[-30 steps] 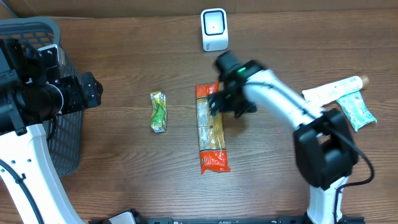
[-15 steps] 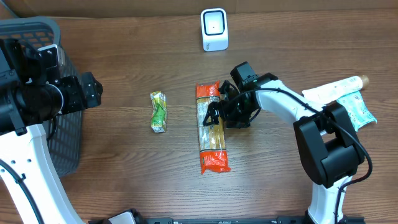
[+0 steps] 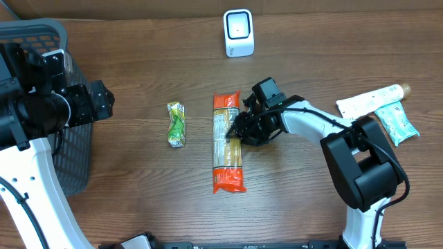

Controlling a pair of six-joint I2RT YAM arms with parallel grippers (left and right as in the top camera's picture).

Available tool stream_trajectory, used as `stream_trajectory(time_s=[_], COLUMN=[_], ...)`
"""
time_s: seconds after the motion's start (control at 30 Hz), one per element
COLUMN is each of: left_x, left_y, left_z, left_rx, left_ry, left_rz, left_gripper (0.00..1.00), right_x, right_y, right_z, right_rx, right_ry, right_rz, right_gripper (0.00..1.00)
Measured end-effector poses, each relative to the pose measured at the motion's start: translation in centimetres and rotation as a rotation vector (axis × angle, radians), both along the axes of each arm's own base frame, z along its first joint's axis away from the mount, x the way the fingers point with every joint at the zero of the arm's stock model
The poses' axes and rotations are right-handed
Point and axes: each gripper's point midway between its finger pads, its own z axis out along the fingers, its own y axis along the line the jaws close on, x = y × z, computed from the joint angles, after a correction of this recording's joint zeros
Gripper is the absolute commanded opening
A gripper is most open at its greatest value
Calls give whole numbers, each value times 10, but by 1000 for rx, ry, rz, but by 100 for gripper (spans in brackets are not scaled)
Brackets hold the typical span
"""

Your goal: Scan the item barcode

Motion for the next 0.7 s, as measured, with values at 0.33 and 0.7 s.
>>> stream_trajectory(time_s=[0.33, 0.7], left_x=[0, 0], left_y=[0, 0], left_z=[0, 0], left_rx=[0, 0], left_ry=[0, 1], left_rz=[0, 0], left_gripper=[100, 100], right_x=[7, 14], right_y=[15, -3], right_z=[6, 94], right_rx=[62, 92], right_ry=[-53, -321], right_rz=[11, 99], right_gripper=[4, 4])
